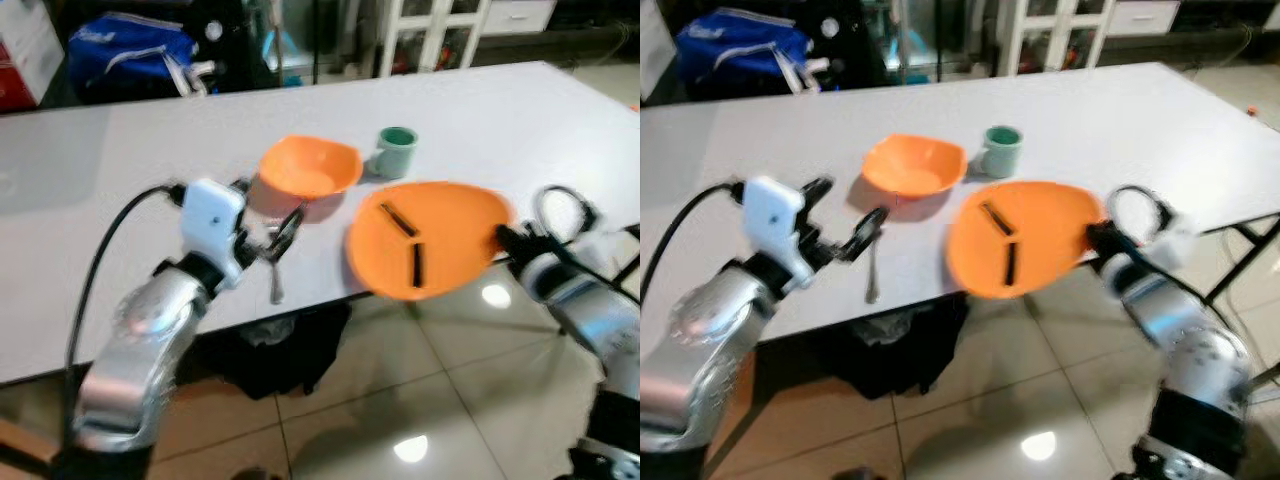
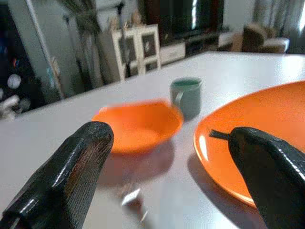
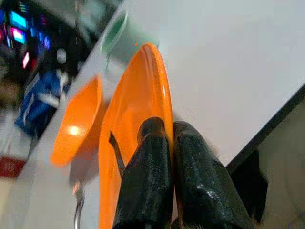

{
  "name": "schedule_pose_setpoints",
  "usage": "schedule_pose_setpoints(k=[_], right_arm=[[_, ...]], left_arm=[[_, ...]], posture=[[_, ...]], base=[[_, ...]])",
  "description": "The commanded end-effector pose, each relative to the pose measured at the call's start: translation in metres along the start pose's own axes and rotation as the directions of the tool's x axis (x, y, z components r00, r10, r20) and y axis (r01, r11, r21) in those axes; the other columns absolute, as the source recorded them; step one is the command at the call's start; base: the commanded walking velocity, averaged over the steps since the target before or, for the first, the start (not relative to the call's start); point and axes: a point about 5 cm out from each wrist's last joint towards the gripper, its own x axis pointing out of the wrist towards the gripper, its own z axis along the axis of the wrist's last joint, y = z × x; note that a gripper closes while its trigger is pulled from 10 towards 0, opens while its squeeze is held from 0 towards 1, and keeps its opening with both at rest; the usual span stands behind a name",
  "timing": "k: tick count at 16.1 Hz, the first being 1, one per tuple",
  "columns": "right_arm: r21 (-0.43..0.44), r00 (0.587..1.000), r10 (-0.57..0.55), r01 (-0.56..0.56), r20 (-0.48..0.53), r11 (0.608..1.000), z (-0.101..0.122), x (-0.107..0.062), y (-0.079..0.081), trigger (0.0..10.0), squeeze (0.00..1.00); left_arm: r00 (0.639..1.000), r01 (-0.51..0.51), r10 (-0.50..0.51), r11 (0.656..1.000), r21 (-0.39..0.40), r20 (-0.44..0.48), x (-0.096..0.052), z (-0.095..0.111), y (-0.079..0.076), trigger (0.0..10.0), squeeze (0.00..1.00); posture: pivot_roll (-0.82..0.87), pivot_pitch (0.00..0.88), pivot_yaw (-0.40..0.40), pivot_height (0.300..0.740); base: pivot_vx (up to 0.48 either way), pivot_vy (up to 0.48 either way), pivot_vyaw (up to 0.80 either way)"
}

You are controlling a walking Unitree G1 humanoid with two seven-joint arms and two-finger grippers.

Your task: Setting the table

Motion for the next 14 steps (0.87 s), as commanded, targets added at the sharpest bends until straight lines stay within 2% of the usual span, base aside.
schedule_pose_setpoints(k=[1,2,5,8,12,14], right_arm=[[0.023,0.999,-0.015,0.014,0.043,1.0,0.01,-0.004,-0.002,10.0,0.0],[0.031,0.999,-0.024,0.023,0.042,0.999,0.011,-0.003,-0.003,10.0,0.0],[0.07,1.0,-0.018,0.016,0.022,0.997,0.011,0.009,0.0,10.0,0.0],[0.064,1.0,-0.008,0.009,-0.026,0.998,0.003,0.019,0.002,10.0,0.0],[0.052,0.997,-0.007,0.011,-0.071,0.999,-0.01,0.043,0.009,10.0,0.0],[0.055,0.997,0.015,-0.011,-0.077,0.998,-0.014,0.053,0.014,10.0,0.0]], left_arm=[[0.997,0.061,-0.061,0.998,0.002,0.037,-0.004,0.01,-0.004,10.0,0.0],[0.996,0.081,-0.081,0.997,-0.005,0.037,-0.007,0.01,-0.005,10.0,0.0],[0.973,0.229,-0.228,0.973,-0.023,0.014,-0.019,0.009,-0.016,10.0,0.0],[0.956,0.292,-0.292,0.956,-0.033,-0.017,-0.026,0.006,-0.022,10.0,0.0],[0.943,0.322,-0.325,0.945,-0.058,-0.073,-0.029,-0.006,-0.033,10.0,0.0],[0.946,0.301,-0.305,0.952,-0.054,-0.112,-0.026,-0.014,-0.036,10.0,0.0]], posture=[[-0.04,0.0,-0.031,0.74],[-0.04,0.0,-0.034,0.74],[-0.03,0.0,-0.04,0.74],[-0.03,0.0,-0.043,0.74],[-0.01,0.0,-0.044,0.74],[0.0,0.0,-0.036,0.74]], base=[[0.0,0.0,0.0],[0.0,0.0,0.0],[0.0,0.0,0.0],[0.0,0.0,0.0],[0.0,0.0,0.0],[0.0,0.0,0.0]])
